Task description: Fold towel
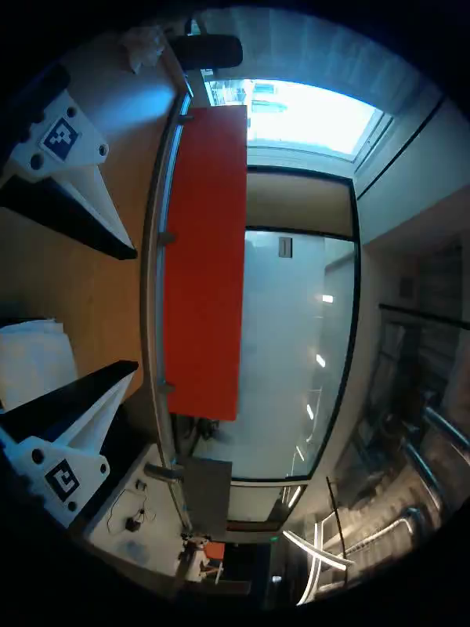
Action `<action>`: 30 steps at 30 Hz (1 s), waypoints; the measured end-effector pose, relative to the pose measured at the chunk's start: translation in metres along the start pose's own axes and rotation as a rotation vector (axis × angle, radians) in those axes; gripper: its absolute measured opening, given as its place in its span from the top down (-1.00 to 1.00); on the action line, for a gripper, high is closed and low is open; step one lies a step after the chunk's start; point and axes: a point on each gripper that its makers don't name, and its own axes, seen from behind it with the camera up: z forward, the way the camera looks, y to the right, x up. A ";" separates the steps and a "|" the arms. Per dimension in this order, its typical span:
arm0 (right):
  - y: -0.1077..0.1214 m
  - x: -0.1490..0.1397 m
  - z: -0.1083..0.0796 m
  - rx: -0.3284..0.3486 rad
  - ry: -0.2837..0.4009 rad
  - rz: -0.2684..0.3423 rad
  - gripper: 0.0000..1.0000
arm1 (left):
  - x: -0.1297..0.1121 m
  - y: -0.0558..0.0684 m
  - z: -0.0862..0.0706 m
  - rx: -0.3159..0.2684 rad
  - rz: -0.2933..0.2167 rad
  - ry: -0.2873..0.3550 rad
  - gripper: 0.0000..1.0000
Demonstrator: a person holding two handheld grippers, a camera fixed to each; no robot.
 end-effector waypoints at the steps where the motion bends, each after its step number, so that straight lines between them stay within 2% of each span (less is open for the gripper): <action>1: -0.005 0.001 0.001 0.005 0.001 0.000 -0.99 | 0.001 0.000 0.001 -0.001 0.000 0.002 -0.90; 11: -0.050 0.006 0.003 0.049 0.008 0.026 -0.99 | 0.009 0.000 0.006 -0.017 0.002 0.017 -0.90; 18: -0.079 0.010 0.002 0.074 0.013 0.011 -0.99 | 0.010 -0.002 0.009 -0.019 -0.003 0.018 -0.90; 24: -0.098 0.016 0.002 0.076 0.016 0.029 -0.99 | 0.011 -0.002 0.011 -0.020 -0.008 0.021 -0.90; 30: -0.111 0.020 0.002 0.080 0.030 0.035 -0.99 | 0.007 0.004 0.013 -0.042 0.000 0.008 -0.90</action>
